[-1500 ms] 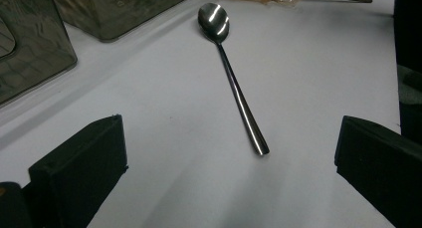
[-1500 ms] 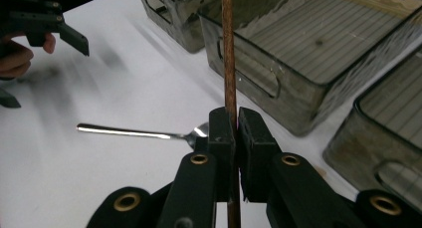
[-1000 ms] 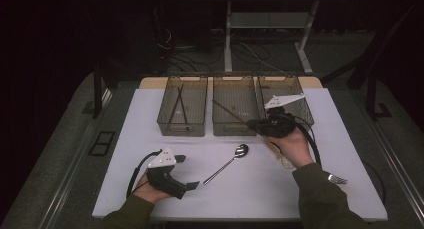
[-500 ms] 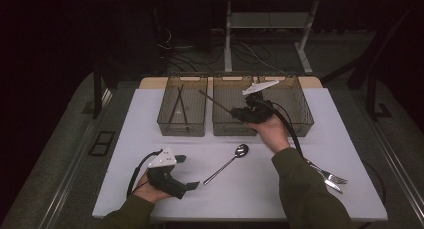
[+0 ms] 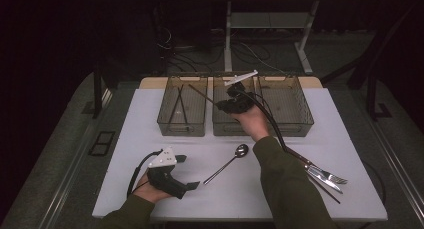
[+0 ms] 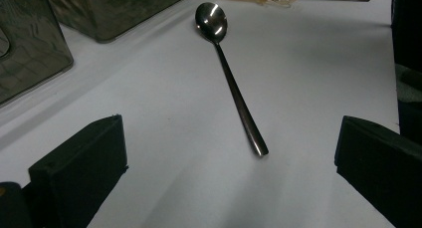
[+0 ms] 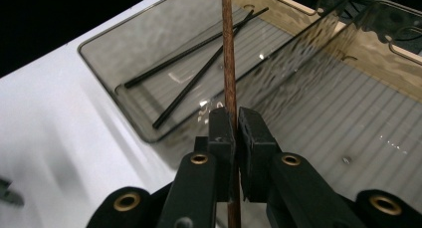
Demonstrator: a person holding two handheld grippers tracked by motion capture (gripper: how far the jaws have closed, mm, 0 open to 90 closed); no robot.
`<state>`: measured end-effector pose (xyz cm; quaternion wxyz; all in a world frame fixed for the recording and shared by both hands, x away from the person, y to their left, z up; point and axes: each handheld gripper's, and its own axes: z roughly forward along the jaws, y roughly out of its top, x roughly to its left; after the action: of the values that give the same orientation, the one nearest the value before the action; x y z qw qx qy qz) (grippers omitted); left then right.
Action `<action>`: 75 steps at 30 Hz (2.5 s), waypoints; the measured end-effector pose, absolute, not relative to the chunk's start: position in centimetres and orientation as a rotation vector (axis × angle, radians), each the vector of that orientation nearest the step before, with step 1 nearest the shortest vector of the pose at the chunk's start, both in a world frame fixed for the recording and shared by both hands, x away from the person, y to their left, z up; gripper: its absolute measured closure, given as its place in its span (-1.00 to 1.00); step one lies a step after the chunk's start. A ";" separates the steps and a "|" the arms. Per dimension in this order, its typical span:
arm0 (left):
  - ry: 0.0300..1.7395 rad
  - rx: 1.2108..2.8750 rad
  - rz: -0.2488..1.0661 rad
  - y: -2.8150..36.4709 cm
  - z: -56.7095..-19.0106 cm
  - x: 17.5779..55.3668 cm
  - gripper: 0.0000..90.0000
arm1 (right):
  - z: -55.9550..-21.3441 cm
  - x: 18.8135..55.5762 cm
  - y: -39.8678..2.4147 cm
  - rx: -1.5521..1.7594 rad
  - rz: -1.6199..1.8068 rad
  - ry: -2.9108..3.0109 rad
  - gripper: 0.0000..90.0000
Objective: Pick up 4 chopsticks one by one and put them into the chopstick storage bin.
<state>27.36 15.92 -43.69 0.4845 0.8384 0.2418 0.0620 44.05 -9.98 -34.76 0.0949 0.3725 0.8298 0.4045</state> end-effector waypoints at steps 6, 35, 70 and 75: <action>0.577 2.048 0.152 15.9 -43.6 27.4 -1.00 | -34.7 45.2 -7.6 1.102 1.180 2.481 0.89; 0.566 2.026 0.146 15.8 -43.7 27.3 -1.00 | -36.1 49.5 1.5 1.148 1.016 2.482 0.57; 0.576 2.051 0.156 15.7 -43.7 27.3 -1.00 | -36.4 42.7 -4.2 0.874 1.243 2.707 1.00; 0.572 2.054 0.157 15.7 -43.7 27.3 -1.00 | -37.0 43.0 -3.9 0.890 1.202 2.687 1.00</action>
<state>27.30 15.71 -43.71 0.4808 0.8424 0.2347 0.0644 43.04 -3.93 -37.04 0.0331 0.2891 0.8733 0.3907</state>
